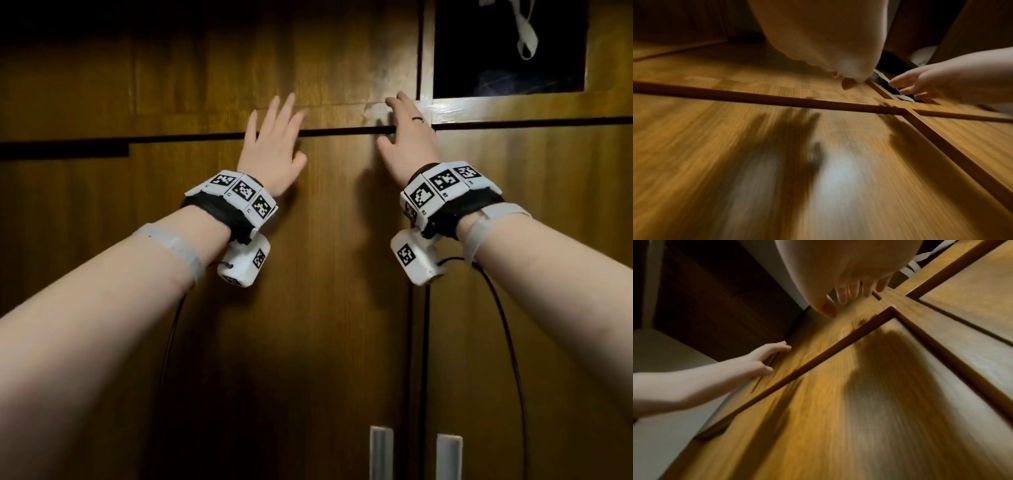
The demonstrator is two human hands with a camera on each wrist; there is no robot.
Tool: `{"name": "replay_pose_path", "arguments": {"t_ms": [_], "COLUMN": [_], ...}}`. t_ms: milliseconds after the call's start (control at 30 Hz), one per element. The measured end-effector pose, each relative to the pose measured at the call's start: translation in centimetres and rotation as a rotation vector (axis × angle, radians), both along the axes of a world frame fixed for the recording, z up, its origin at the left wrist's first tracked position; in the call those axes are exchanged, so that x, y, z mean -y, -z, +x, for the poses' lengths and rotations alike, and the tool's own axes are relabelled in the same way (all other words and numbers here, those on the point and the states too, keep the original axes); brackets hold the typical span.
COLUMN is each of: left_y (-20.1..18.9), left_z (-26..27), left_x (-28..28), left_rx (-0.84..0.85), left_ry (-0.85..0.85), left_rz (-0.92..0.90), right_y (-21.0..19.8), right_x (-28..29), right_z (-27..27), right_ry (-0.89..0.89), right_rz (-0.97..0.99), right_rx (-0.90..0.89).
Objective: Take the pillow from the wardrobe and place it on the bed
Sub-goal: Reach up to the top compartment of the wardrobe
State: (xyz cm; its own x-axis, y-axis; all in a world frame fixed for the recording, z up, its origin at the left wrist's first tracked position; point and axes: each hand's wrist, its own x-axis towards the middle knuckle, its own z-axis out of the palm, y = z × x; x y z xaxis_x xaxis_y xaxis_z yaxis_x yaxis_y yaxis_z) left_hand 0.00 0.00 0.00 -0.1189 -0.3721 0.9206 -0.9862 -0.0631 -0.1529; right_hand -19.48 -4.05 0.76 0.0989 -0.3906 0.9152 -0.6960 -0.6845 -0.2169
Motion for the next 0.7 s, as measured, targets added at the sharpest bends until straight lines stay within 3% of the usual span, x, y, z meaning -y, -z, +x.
{"name": "replay_pose_path", "arguments": {"t_ms": [167, 333, 700], "left_y": [-1.8, -2.8, -3.4], "left_z": [2.3, 5.2, 10.4], "left_x": [2.9, 3.8, 2.7], "left_rx": [-0.021, 0.022, 0.123], "left_ry": [0.011, 0.027, -0.125], "left_rz": [0.072, -0.059, -0.106], "right_y": [-1.5, -2.2, -2.4], "right_x": [3.0, 3.4, 3.5], "right_z": [2.0, 4.2, 8.2], "right_ry": [0.169, 0.275, 0.266], "right_rz": [-0.012, -0.063, -0.23], "right_rx": [0.007, 0.029, 0.008]}}
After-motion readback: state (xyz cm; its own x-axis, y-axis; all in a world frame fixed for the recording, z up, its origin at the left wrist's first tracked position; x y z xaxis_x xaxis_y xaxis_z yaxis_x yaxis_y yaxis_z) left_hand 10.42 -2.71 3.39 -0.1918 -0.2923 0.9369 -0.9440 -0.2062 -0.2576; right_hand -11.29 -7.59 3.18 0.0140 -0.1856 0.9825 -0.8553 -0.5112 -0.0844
